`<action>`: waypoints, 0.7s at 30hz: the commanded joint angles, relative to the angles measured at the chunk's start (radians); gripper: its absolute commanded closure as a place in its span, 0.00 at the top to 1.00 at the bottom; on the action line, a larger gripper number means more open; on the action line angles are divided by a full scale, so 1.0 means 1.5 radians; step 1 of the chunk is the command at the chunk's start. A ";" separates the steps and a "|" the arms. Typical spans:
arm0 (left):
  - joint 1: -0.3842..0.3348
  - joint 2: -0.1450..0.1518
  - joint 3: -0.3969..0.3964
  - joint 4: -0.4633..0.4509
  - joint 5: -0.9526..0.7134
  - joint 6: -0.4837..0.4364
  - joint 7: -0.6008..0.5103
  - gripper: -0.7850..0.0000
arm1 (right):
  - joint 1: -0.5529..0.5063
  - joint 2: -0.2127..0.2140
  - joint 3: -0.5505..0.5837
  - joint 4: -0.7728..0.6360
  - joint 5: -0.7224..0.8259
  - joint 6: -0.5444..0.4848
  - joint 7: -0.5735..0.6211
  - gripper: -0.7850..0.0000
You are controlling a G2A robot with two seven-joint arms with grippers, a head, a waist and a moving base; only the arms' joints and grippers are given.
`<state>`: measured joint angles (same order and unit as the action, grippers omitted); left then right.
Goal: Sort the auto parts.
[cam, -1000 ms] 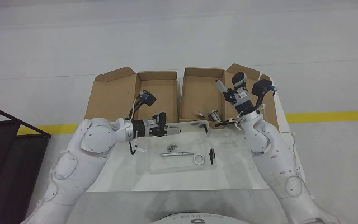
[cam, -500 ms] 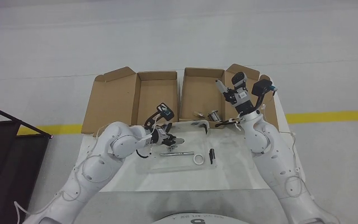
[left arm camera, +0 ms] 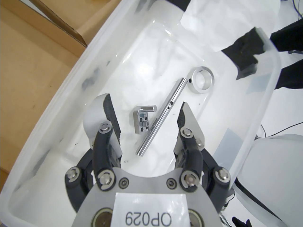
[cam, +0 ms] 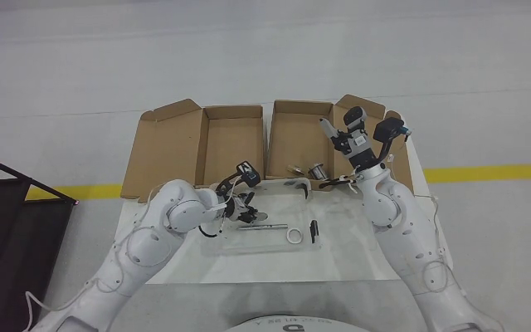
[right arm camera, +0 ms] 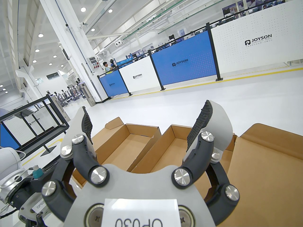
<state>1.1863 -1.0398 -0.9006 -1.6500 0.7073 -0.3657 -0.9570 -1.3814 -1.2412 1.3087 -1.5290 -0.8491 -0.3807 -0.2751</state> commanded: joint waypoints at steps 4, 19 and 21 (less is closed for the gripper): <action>-0.004 -0.003 0.012 0.012 0.007 0.004 0.011 0.67 | 0.000 0.000 0.000 0.000 0.000 0.000 0.000 1.00; -0.048 -0.019 0.057 0.073 -0.001 0.003 -0.011 0.49 | 0.000 0.000 0.000 0.000 0.000 0.000 0.000 1.00; -0.053 -0.021 0.062 0.079 0.002 0.004 -0.017 0.41 | 0.000 0.000 0.000 0.000 0.000 0.000 0.000 1.00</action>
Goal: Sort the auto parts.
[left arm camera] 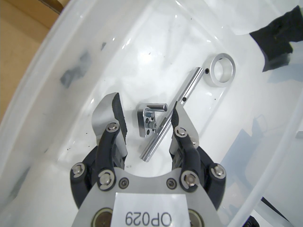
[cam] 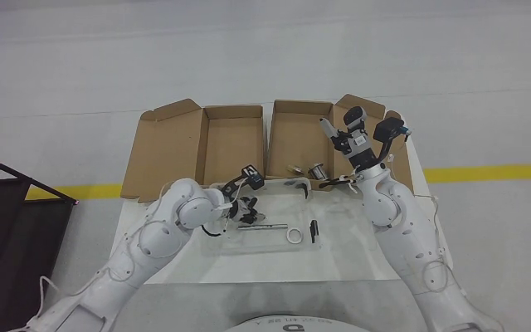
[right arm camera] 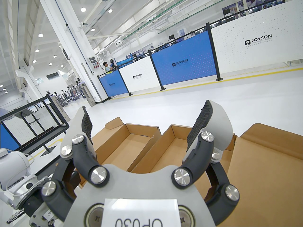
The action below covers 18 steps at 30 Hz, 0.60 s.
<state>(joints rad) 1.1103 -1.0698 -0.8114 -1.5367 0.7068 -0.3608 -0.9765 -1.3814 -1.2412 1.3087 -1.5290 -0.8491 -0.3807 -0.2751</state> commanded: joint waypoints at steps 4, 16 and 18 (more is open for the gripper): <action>-0.013 -0.004 0.014 0.018 0.005 0.002 -0.017 0.35 | 0.000 0.000 0.000 0.000 0.000 0.000 0.000 1.00; -0.021 -0.004 0.004 0.040 -0.005 -0.010 -0.010 0.00 | 0.000 0.000 0.000 0.000 0.000 0.000 0.000 1.00; -0.020 -0.002 -0.004 0.037 -0.006 -0.010 -0.005 0.00 | 0.000 0.000 0.000 0.000 0.000 0.000 0.000 1.00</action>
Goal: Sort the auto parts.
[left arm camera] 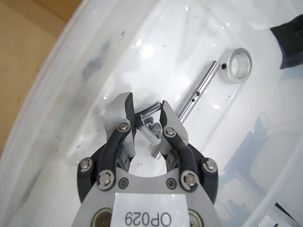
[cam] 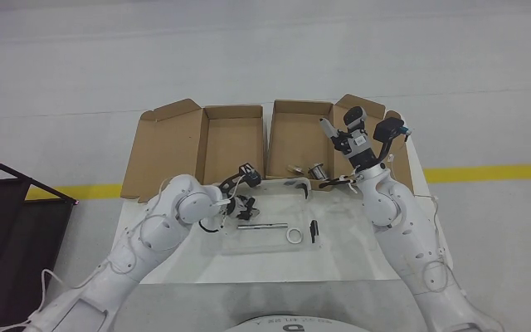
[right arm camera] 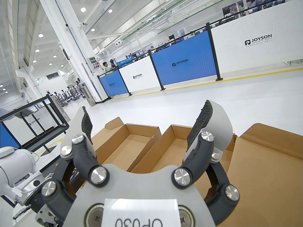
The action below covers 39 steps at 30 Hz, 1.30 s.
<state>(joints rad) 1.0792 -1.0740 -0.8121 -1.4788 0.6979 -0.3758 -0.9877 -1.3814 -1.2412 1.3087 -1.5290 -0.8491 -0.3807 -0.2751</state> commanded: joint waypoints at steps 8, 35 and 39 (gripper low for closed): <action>0.017 0.013 -0.057 -0.009 -0.095 -0.034 -0.001 0.00 | 0.000 0.000 0.000 0.000 0.000 0.000 0.000 1.00; -0.018 0.034 -0.135 0.131 -1.075 -0.021 -0.284 0.00 | 0.000 0.000 0.000 0.000 0.000 0.000 0.000 1.00; -0.022 0.024 -0.151 0.165 -1.189 0.033 -0.337 0.00 | 0.000 0.000 0.000 0.000 0.000 0.000 0.000 1.00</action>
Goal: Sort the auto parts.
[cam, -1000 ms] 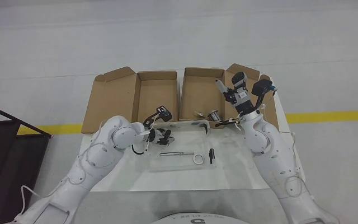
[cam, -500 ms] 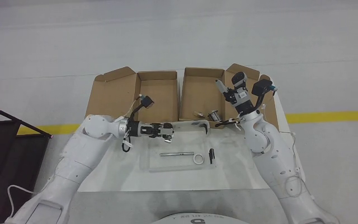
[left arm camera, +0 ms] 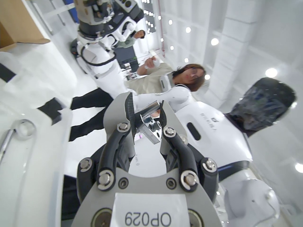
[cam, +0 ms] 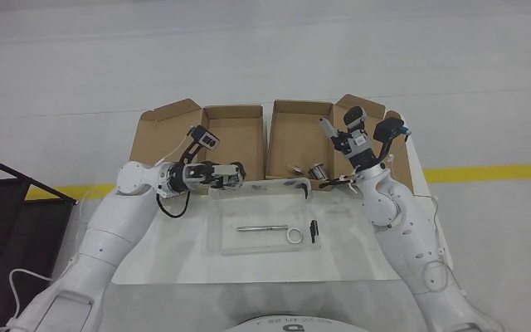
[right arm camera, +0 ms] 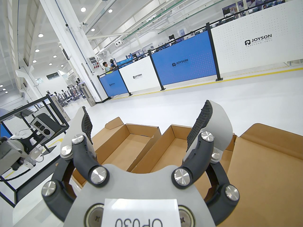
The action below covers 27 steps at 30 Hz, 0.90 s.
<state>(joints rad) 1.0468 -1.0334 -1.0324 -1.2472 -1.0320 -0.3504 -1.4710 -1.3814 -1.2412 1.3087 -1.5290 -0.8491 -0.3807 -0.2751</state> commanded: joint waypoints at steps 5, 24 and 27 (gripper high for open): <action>-0.004 -0.021 0.001 0.059 -0.128 0.046 -0.043 0.00 | 0.000 0.000 0.000 0.000 0.000 0.000 0.000 1.00; -0.032 -0.052 0.001 0.170 -0.250 0.106 -0.043 0.00 | 0.000 0.000 0.000 0.000 0.000 0.000 0.000 1.00; -0.031 -0.052 -0.022 0.187 -0.237 0.055 -0.040 0.00 | 0.000 0.000 0.000 0.000 0.000 0.000 0.000 1.00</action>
<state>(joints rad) 0.9993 -1.1119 -1.0524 -0.9768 -1.4000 -0.2324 -1.5351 -1.3814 -1.2412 1.3087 -1.5290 -0.8491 -0.3807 -0.2751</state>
